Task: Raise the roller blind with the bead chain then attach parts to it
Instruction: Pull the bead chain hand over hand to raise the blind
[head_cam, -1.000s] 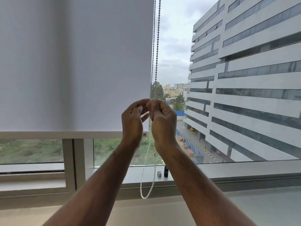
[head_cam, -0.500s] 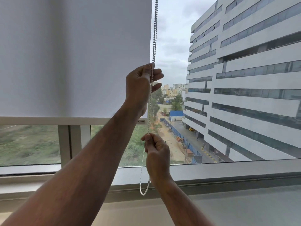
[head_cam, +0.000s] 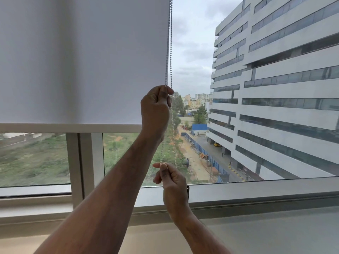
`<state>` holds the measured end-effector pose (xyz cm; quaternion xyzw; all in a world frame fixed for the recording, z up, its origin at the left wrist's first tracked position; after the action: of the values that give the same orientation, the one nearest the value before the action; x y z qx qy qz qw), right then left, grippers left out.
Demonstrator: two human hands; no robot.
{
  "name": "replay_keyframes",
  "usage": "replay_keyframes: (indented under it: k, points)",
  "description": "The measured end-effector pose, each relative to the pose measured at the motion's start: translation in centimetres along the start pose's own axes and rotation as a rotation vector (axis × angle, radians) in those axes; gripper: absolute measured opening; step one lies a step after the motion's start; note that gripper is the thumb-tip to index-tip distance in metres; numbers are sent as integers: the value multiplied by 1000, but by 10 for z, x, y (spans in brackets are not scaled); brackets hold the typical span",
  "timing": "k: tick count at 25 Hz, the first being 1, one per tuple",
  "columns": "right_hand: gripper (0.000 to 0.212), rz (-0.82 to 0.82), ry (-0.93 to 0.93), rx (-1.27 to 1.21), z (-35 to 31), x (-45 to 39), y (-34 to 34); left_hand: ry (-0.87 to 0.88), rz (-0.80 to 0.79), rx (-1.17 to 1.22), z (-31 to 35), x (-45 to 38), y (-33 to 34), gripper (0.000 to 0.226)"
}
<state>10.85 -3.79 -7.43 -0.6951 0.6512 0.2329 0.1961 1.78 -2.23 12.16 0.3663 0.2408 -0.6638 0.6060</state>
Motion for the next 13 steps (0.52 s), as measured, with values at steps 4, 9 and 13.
replay_keyframes:
  k: [4,9,13]
  points:
    - [35,-3,32,-23,-12,-18,-8,6,2,-12,-13,20,-12,32]
    - [29,85,-151,-28,-80,-62,-20,-30,19,-60,-38,46,-20,31]
    - [30,69,-221,-105,-132,-99,-14,-64,15,-106,-60,68,-20,31]
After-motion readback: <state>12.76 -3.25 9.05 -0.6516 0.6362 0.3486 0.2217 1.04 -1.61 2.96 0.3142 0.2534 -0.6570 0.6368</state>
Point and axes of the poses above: each hand's wrist, its own x-axis away from the middle knuckle, its own y-axis out of the palm, z = x × y, the point moved 9 cm from there along -x, towards the middle knuckle, and after that the axes turned 12 degrees about -z, right-handed, at the moved point
